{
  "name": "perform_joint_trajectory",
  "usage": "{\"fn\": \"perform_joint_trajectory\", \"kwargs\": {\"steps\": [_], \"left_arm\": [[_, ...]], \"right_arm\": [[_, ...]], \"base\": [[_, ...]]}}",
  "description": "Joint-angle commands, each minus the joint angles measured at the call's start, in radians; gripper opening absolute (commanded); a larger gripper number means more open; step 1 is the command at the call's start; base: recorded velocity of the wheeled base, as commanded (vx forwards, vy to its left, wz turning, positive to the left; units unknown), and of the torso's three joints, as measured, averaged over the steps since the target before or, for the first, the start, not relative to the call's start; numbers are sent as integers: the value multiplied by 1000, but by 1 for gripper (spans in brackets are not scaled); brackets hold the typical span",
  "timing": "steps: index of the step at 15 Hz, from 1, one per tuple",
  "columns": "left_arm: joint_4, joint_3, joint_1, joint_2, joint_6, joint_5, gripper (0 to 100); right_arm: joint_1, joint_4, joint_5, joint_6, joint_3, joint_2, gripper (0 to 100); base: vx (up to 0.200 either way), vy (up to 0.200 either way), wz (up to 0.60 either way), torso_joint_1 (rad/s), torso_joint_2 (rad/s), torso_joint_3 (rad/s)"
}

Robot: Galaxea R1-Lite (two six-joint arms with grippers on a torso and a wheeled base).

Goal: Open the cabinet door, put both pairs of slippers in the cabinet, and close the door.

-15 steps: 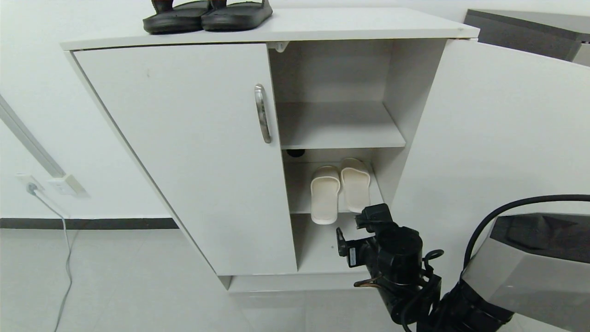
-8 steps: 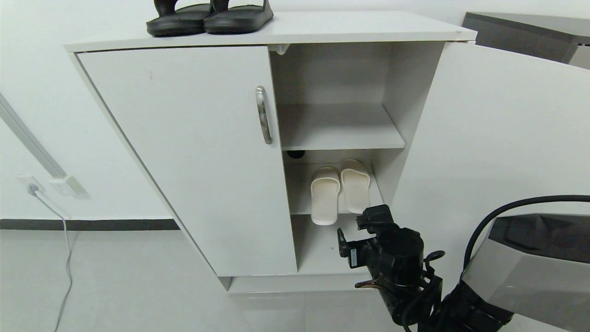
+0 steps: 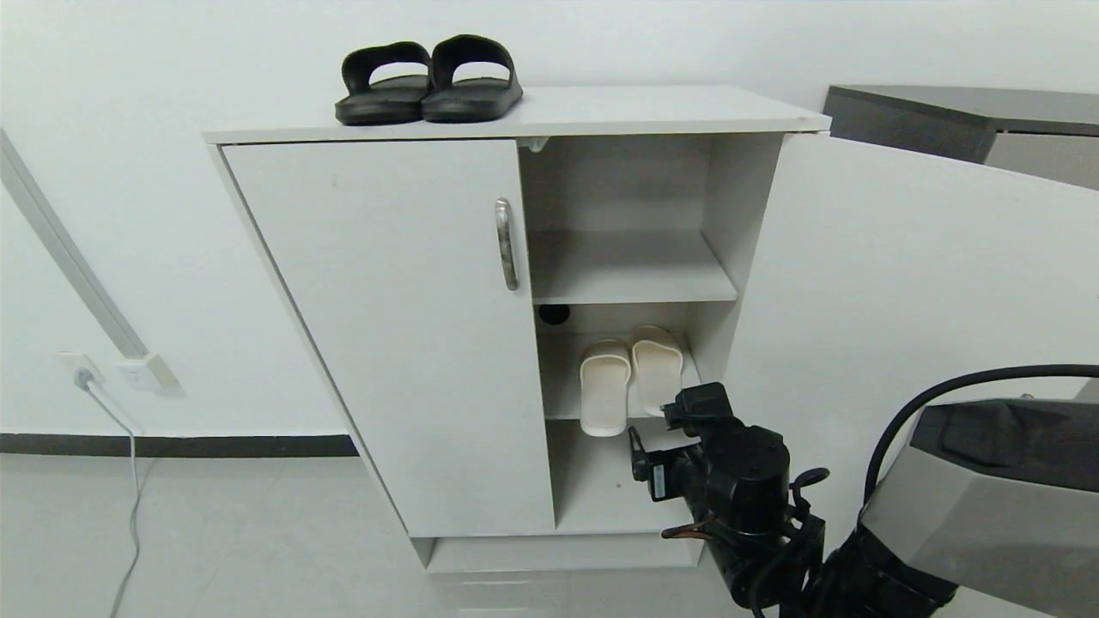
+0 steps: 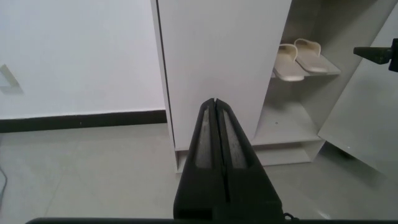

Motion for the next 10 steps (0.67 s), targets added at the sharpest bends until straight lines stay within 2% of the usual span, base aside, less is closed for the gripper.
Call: {"fn": "perform_joint_trajectory", "kwargs": {"steps": [1,4,10], "left_arm": [[-1,0,0,2,0,1,0],[-1,2,0,2,5,-1,0],[-1,2,0,2,2,1,0]], "right_arm": [[0,0,0,0,0,4,100],[0,-1,0,0,2,5,100],[-2,-32,-2,-4,3,34,100]], "base": [[0,0,0,2,2,207],[0,0,0,7,4,85],[0,0,0,0,0,0]]}}
